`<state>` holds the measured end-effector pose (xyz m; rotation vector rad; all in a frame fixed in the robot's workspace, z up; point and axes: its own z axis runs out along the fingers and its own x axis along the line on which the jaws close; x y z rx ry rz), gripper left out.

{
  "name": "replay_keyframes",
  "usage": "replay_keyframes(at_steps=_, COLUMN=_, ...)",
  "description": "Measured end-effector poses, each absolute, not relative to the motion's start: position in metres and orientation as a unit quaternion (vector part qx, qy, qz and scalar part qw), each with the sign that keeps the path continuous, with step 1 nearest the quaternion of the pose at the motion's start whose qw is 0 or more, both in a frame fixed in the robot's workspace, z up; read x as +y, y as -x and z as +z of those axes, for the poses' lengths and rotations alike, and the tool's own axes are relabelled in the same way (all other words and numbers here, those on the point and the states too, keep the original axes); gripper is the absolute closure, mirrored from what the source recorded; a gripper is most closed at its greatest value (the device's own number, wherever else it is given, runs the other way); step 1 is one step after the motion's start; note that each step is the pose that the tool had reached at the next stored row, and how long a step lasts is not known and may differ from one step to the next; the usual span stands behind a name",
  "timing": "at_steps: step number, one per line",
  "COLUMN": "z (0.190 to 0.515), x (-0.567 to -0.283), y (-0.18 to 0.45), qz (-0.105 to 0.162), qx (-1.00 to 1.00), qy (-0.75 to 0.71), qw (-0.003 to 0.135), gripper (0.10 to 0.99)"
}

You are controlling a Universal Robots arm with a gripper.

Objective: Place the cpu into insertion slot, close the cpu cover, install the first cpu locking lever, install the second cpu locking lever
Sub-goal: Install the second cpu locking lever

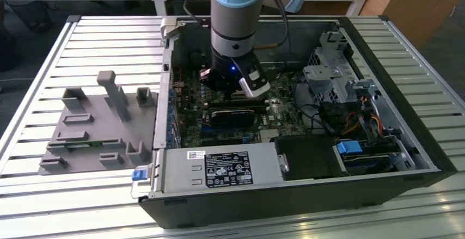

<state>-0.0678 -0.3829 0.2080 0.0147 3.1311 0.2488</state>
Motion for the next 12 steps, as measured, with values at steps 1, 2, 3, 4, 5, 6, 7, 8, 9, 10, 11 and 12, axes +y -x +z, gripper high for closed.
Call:
replay_keyframes(at_steps=1, z=0.2070, x=-0.3829, y=0.0679, qz=0.080, qx=0.997, qy=-0.005, qw=0.000, gripper=0.980)
replay_keyframes(at_steps=2, z=0.2061, x=-0.3829, y=0.0681, qz=0.081, qx=0.997, qy=-0.005, qw=0.000, gripper=0.980)
replay_keyframes(at_steps=3, z=0.2055, x=-0.3830, y=0.0682, qz=0.081, qx=0.997, qy=-0.005, qw=0.000, gripper=0.980)
replay_keyframes(at_steps=4, z=0.2049, x=-0.3830, y=0.0684, qz=0.082, qx=0.997, qy=-0.005, qw=0.000, gripper=0.980)
replay_keyframes(at_steps=5, z=0.2046, x=-0.3832, y=0.0687, qz=0.083, qx=0.997, qy=-0.005, qw=0.000, gripper=0.980)
replay_keyframes(at_steps=6, z=0.2043, x=-0.3836, y=0.0690, qz=0.083, qx=0.997, qy=-0.005, qw=0.000, gripper=0.980)
replay_keyframes(at_steps=7, z=0.2042, x=-0.3845, y=0.0693, qz=0.085, qx=0.996, qy=-0.005, qw=0.000, gripper=0.980)
replay_keyframes(at_steps=8, z=0.2040, x=-0.3858, y=0.0695, qz=0.086, qx=0.996, qy=-0.005, qw=0.000, gripper=0.980)
replay_keyframes(at_steps=9, z=0.2040, x=-0.3872, y=0.0695, qz=0.087, qx=0.996, qy=-0.005, qw=0.000, gripper=0.980)
replay_keyframes(at_steps=10, z=0.2040, x=-0.3883, y=0.0695, qz=0.088, qx=0.996, qy=-0.005, qw=0.000, gripper=0.980)
replay_keyframes(at_steps=11, z=0.2039, x=-0.3892, y=0.0695, qz=0.090, qx=0.996, qy=-0.005, qw=0.000, gripper=0.980)
replay_keyframes(at_steps=12, z=0.2039, x=-0.3900, y=0.0697, qz=0.091, qx=0.996, qy=-0.005, qw=0.000, gripper=0.980)
